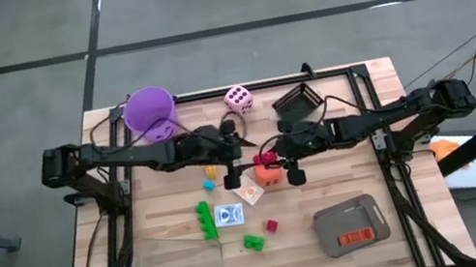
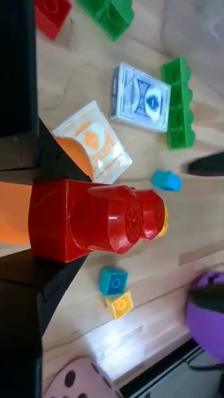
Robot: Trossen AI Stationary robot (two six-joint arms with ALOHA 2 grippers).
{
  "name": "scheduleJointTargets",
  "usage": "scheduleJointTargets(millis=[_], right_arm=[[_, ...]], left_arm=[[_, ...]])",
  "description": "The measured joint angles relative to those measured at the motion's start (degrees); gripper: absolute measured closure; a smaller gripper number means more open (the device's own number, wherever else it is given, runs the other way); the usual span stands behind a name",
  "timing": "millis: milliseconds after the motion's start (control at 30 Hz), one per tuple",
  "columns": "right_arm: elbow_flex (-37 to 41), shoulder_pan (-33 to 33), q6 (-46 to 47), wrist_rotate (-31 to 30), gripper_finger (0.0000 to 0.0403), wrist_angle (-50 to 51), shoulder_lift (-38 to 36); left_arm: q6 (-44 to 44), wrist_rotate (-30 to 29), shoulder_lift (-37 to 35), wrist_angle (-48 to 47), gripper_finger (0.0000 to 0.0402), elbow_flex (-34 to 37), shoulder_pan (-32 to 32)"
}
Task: Pick & Place Toys
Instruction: Put the red game piece into the black bin
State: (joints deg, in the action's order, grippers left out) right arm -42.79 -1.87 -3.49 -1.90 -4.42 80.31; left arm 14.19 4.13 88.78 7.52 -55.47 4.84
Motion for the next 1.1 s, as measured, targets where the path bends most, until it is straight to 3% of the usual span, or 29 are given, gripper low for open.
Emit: scheduleJointTargets(millis=[233,400,533,733,967,1100], right_arm=[[5.46,0.01,-0.10,8.44,0.0280,-14.92,0.00],[11.05,1.25,0.62,14.50,0.0280,-25.34,-0.75],[13.63,4.34,2.81,15.26,0.0280,-24.36,-3.90],[14.22,12.64,9.90,13.03,0.0280,-7.34,-13.28],[6.07,26.04,27.05,0.37,0.0280,30.11,-23.49],[1.72,34.42,38.80,-2.61,0.0280,40.96,-24.48]], left_arm=[[-3.73,1.00,-10.84,20.45,0.0139,16.35,-0.02],[-6.35,0.02,-17.51,22.71,0.0138,23.20,-0.02],[-7.53,-0.27,-19.77,23.24,0.0138,26.36,0.00],[-8.11,-1.62,-20.05,22.66,0.0138,28.07,0.00],[-8.35,-1.76,-19.98,22.98,0.0138,28.23,0.00],[-8.48,-1.77,-19.96,22.95,0.0138,28.23,0.00]])
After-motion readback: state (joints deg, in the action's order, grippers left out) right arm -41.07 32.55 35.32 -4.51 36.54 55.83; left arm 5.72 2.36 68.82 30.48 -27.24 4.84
